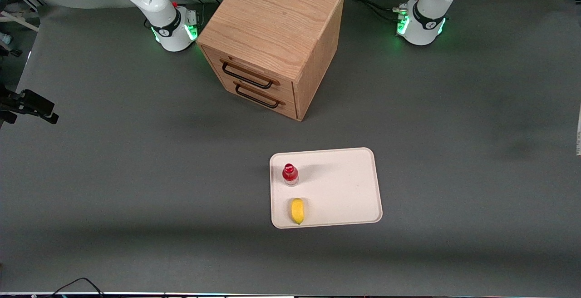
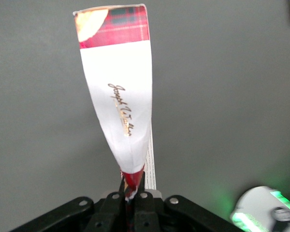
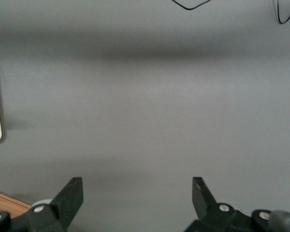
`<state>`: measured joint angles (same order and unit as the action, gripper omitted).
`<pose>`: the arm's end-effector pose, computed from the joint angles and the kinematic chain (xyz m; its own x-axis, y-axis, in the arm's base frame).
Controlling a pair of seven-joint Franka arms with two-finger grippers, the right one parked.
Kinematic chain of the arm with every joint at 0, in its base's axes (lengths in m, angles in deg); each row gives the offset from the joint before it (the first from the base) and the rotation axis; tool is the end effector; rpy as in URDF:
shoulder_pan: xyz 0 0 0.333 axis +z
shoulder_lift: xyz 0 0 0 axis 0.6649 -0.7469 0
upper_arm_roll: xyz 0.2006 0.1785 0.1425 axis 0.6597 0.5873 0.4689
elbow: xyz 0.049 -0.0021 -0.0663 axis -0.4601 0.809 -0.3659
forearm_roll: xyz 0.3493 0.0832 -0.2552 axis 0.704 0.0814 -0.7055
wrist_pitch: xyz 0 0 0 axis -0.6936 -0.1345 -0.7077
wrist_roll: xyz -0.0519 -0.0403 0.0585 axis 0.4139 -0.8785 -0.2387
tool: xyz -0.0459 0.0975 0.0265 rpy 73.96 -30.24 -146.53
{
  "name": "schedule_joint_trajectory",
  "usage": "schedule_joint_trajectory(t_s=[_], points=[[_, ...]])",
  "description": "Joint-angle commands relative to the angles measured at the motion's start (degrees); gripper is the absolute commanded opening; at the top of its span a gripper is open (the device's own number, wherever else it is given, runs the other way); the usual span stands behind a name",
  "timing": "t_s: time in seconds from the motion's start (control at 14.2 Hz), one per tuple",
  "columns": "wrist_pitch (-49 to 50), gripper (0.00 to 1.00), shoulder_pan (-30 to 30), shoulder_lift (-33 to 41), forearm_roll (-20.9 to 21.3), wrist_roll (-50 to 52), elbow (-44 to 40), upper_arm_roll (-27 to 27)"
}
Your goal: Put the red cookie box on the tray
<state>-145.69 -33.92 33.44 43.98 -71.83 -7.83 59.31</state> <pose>0.5855 0.3736 0.4723 0.9327 -0.3414 -0.1159 -0.3009 -0.9141 0.2718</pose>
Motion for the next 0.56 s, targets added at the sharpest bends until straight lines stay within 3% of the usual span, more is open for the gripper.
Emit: schedule_joint_trajectory(t_s=[0.0,0.49], points=[[8.47,0.00,-0.29,1.43,3.17,15.50,-9.38,-5.80],[11.83,0.00,-0.46,9.35,11.70,55.84,-9.84,-35.14]])
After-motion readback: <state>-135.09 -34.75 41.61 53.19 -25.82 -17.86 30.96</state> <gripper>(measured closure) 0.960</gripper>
